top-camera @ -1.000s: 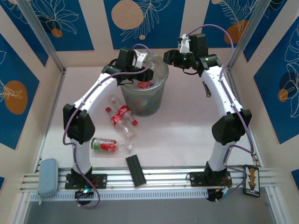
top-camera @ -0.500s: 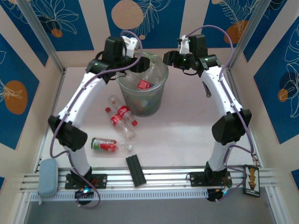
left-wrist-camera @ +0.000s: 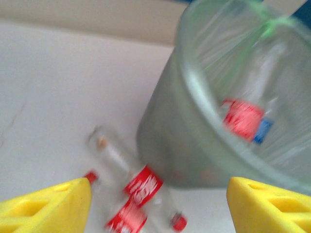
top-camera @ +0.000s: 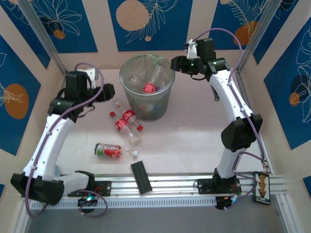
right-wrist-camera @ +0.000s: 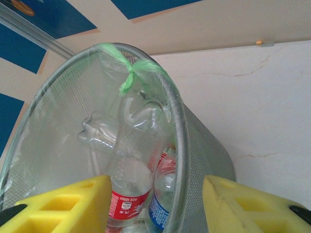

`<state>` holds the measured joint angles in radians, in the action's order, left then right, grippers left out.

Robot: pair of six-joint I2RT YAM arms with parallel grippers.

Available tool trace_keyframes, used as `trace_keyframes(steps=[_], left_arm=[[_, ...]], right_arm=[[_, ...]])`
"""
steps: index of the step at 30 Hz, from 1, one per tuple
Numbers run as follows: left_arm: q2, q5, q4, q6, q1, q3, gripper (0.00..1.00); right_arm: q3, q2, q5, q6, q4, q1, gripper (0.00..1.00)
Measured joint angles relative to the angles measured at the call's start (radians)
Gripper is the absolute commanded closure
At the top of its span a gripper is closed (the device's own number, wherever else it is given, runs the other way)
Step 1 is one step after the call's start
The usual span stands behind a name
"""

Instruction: Put the plastic bottles in the bin

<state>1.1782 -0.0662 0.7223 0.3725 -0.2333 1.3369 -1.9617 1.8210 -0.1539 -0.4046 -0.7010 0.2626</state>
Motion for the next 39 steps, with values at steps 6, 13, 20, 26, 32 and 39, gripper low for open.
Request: trace_keyframes(steps=[6,13,20,26,32,39], left_arm=[[-0.141,0.107,0.168,0.219,-0.002,-0.211,0.33],[-0.423,0.192,0.243,0.641,-0.154,-0.538,0.05],[-0.394,0.237,0.201,0.914,-0.236,-0.696,0.00],[-0.310,0.239,0.051,1.012,-0.243,-0.774,0.02],[-0.243,0.232,-0.074,1.070,-0.246,-0.826,0.07],[-0.187,0.232,-0.193,1.097,-0.250,-0.863,0.13]], right_arm=[[0.000,-0.004,0.008,0.016,-0.003,0.000,0.47],[0.000,-0.004,0.016,0.022,-0.003,-0.001,0.47],[0.001,-0.003,0.016,0.022,-0.003,-0.001,0.47],[0.013,-0.003,0.016,0.022,-0.003,-0.003,0.47],[0.013,-0.003,0.015,0.021,-0.003,-0.005,0.47],[0.014,0.018,0.014,0.021,-0.002,0.002,0.47]])
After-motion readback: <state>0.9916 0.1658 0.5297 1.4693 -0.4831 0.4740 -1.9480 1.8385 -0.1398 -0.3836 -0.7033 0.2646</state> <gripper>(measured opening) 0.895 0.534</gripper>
